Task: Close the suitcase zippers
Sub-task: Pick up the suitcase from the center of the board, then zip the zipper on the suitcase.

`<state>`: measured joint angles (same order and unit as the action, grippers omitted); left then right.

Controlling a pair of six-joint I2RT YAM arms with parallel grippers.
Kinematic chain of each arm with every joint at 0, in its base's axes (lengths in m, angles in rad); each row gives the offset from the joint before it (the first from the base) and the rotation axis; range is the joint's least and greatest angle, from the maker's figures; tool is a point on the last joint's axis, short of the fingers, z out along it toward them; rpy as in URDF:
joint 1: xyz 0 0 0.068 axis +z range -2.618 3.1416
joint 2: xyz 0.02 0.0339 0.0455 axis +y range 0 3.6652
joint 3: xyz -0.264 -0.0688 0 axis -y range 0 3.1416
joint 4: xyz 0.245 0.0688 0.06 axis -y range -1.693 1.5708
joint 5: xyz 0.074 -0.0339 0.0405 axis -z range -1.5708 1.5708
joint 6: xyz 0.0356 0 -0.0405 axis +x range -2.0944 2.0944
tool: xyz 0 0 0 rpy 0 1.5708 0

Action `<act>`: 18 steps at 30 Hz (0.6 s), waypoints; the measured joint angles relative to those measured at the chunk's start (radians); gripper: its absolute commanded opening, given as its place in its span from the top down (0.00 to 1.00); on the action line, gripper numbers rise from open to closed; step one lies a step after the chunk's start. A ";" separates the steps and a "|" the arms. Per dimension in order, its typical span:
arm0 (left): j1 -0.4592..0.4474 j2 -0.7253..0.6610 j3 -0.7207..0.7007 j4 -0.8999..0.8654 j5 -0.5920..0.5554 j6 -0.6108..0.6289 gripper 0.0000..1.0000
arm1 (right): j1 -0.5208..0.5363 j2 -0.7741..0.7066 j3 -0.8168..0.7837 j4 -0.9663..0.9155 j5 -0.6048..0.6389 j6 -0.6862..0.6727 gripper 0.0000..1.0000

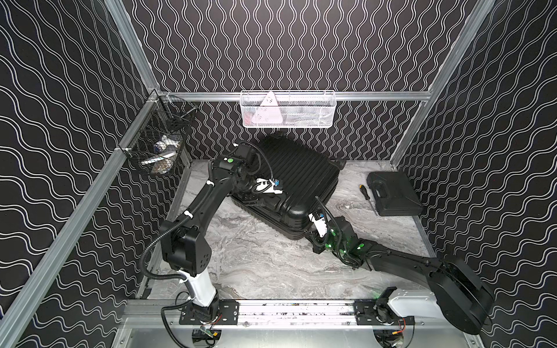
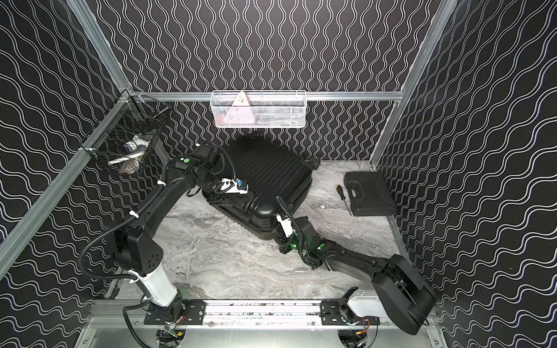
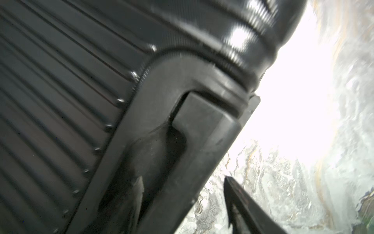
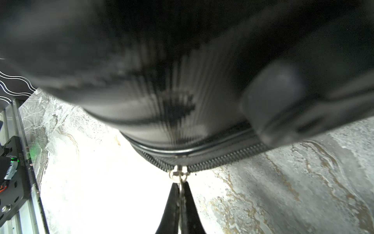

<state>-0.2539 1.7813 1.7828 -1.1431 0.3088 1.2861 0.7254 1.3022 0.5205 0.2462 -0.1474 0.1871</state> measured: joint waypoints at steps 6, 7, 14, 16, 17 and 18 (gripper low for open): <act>-0.007 0.032 -0.026 0.048 -0.072 0.022 0.39 | 0.000 0.000 0.002 -0.002 -0.003 0.003 1.00; -0.011 0.032 -0.031 0.055 -0.080 0.023 0.41 | 0.000 0.000 0.002 -0.002 -0.003 0.003 1.00; -0.038 -0.012 -0.098 0.102 -0.129 0.116 0.64 | 0.000 -0.013 -0.003 -0.013 0.011 -0.005 1.00; -0.040 -0.026 -0.115 0.103 -0.121 0.159 0.69 | -0.005 -0.022 -0.004 -0.024 0.040 -0.005 1.00; -0.041 -0.032 -0.120 0.101 -0.116 0.170 0.71 | -0.006 -0.026 -0.005 -0.026 0.061 -0.005 1.00; -0.042 -0.039 -0.122 0.093 -0.112 0.177 0.72 | -0.006 -0.032 -0.005 -0.026 0.077 -0.005 1.00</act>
<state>-0.2958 1.7424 1.6604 -1.0500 0.1967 1.4631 0.7193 1.2697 0.5156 0.2207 -0.0704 0.1818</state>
